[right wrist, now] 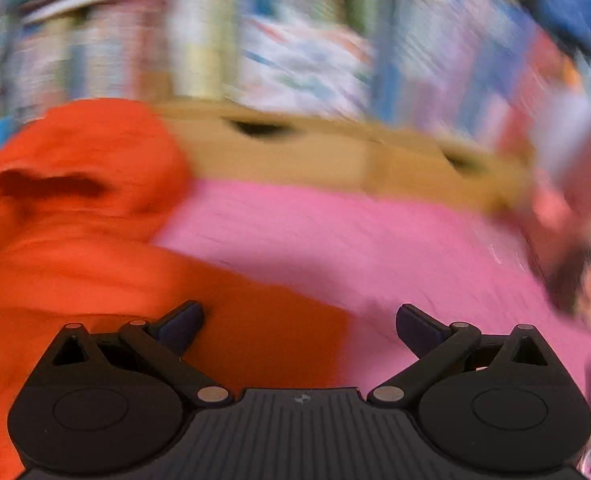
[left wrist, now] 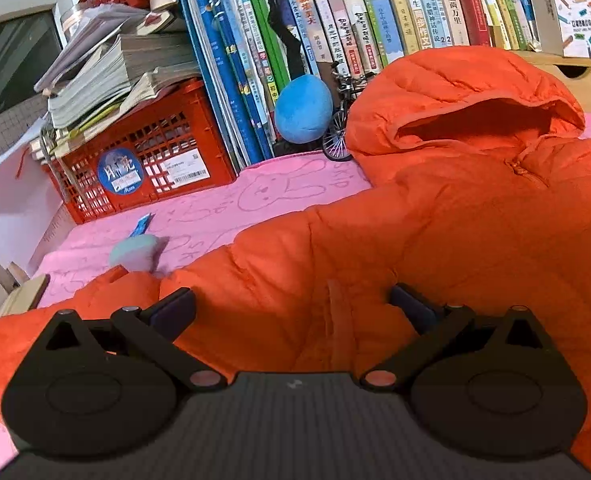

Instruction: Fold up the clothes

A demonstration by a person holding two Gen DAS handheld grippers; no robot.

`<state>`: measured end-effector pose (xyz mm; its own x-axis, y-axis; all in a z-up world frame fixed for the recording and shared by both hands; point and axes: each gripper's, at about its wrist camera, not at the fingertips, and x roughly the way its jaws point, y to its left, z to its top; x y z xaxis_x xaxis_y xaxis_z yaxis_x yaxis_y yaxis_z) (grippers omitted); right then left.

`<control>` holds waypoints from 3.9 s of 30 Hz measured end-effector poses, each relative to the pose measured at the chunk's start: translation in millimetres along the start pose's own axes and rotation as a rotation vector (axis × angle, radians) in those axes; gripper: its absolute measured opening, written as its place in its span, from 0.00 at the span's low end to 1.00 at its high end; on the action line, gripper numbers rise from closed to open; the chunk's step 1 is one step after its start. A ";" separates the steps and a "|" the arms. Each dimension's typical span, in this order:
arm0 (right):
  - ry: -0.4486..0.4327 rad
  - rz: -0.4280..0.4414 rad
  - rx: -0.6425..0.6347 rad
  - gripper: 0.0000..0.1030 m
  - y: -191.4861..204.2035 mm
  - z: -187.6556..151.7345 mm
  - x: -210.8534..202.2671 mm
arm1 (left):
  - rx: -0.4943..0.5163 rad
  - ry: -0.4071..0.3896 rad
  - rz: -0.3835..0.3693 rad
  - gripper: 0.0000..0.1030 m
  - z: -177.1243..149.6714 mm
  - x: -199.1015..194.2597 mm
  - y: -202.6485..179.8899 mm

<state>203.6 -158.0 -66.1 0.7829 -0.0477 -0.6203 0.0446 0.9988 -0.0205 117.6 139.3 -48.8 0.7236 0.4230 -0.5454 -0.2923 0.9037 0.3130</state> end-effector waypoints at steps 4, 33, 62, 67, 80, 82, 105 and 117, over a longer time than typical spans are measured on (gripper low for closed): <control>0.000 -0.069 0.003 0.99 4.1 -4.3 -5.8 | 0.008 -0.003 0.008 1.00 0.5 -0.1 -1.2; 0.001 0.366 -0.097 1.00 26.7 -131.4 -173.3 | -0.272 -0.036 -0.248 1.00 -80.8 -169.5 62.0; -0.003 0.417 -0.028 1.00 16.4 -130.7 -172.4 | -0.235 -0.262 -0.159 0.23 33.3 -100.2 21.0; -0.004 0.422 -0.021 1.00 15.3 -130.7 -172.6 | -0.089 -0.115 -0.030 0.43 41.4 -32.8 6.8; -0.006 0.430 -0.010 1.00 13.7 -130.1 -173.2 | -0.178 -0.235 -0.152 0.81 -0.7 -116.8 55.4; -0.006 0.429 -0.012 1.00 14.0 -130.2 -173.1 | -0.123 -0.231 -0.213 0.82 -6.0 -127.6 44.2; -0.004 0.430 -0.014 1.00 13.8 -130.2 -172.8 | -0.198 0.028 -0.237 0.97 -48.3 -94.3 30.0; 0.001 0.404 -0.045 1.00 19.7 -128.4 -173.3 | -0.197 0.073 -0.191 0.98 -107.7 -172.5 38.9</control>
<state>-10.9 -128.6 -59.7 0.7314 0.3485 -0.5862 -0.2933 0.9368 0.1910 -85.9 108.6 -26.3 0.7323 0.2409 -0.6369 -0.2757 0.9601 0.0461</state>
